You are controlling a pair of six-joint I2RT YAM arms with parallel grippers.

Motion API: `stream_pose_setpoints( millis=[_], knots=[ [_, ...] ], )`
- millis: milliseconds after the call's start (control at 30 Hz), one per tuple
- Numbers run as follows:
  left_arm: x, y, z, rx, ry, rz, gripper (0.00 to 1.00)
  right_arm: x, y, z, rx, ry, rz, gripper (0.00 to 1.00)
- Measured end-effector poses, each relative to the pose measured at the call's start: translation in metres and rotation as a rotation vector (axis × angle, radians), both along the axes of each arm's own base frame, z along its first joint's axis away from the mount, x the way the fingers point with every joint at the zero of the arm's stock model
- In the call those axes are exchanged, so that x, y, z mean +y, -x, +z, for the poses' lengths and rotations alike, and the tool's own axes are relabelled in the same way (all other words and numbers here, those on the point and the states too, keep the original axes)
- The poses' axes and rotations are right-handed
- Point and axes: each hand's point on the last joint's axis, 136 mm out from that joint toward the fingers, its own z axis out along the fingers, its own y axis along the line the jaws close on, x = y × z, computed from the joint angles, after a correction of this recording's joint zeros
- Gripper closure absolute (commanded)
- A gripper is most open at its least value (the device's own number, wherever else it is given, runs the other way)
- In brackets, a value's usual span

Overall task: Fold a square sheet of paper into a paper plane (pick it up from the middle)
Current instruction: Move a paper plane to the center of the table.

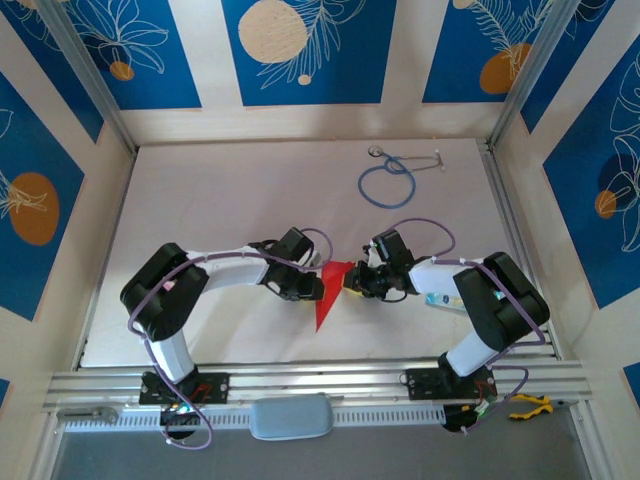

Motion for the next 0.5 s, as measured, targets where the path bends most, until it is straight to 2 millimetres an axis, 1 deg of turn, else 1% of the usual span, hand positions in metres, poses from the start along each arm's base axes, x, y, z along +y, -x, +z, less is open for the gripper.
stream_pose_setpoints(
  millis=[400, 500],
  knots=[
    [-0.0011, -0.0010, -0.0008, 0.020, 0.008, 0.026, 0.76, 0.0005, 0.0001, -0.0002, 0.005, -0.001, -0.004, 0.80],
    [-0.0054, -0.0017, 0.0010, 0.024, 0.031, 0.029, 0.76, 0.0006, 0.0001, -0.0002, 0.005, 0.000, -0.006, 0.80]
  ],
)
